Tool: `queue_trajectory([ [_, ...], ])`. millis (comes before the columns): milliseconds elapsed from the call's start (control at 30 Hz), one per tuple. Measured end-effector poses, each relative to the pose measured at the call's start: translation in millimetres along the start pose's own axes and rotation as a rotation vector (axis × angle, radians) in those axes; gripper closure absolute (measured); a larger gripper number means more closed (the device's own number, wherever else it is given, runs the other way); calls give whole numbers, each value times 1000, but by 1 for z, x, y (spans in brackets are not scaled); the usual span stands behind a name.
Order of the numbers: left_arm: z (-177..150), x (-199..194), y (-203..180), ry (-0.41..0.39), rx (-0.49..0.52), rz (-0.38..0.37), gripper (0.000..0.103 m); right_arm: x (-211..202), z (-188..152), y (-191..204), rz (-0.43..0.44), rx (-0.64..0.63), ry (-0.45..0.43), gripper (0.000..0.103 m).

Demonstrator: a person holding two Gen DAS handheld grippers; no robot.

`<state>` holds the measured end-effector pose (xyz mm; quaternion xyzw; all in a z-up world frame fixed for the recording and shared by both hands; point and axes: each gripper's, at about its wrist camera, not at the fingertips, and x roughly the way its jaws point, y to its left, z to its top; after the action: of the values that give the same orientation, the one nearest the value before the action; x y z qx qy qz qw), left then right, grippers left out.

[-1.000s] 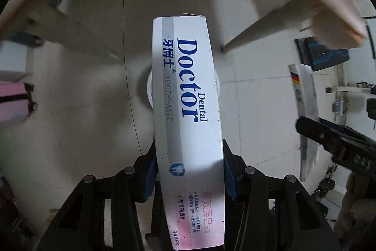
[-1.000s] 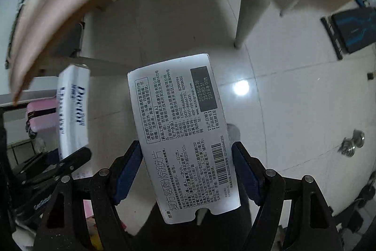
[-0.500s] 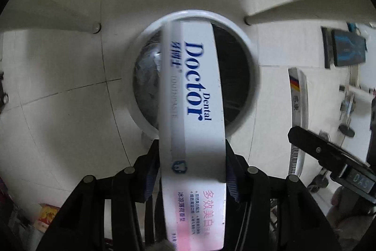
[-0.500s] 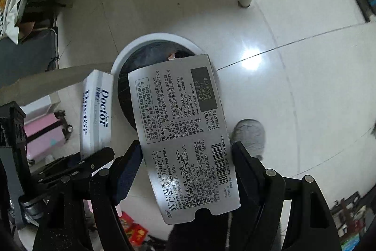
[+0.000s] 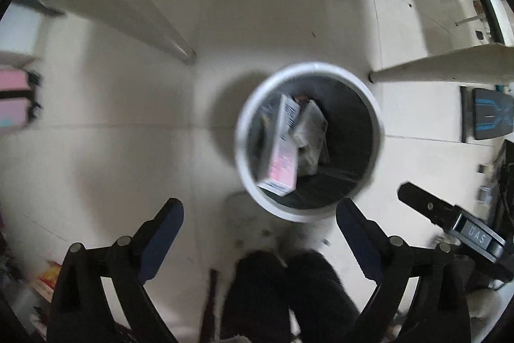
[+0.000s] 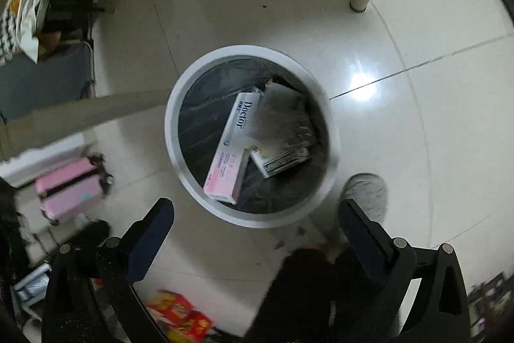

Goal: Collect trash
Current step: 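Carry the toothpaste box and leaflet down over the bin and release both, then raise both tools back up over the table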

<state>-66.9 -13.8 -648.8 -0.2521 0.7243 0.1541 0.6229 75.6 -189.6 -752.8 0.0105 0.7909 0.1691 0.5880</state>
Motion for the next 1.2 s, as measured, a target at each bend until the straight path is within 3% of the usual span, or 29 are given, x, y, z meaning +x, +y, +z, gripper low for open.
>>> queue_trajectory([
  [100,-9,-15,-5,-28,27,40,6,-18,-10,14,-65,-48,-22,0],
  [133,-10,-23,10,-32,35,40,6,-25,-13,16,-81,-60,-30,0],
  [433,-38,-78,7,-67,62,25,6,-116,-46,44,-150,-123,-93,0],
  [867,-84,-199,7,-125,78,3,6,-264,-116,100,-144,-175,-126,0],
  [1033,-94,-255,12,-178,84,-13,6,-324,-141,126,-123,-193,-158,0],
  [1200,-91,-302,16,-252,64,0,6,-379,-145,151,-82,-216,-204,0],
])
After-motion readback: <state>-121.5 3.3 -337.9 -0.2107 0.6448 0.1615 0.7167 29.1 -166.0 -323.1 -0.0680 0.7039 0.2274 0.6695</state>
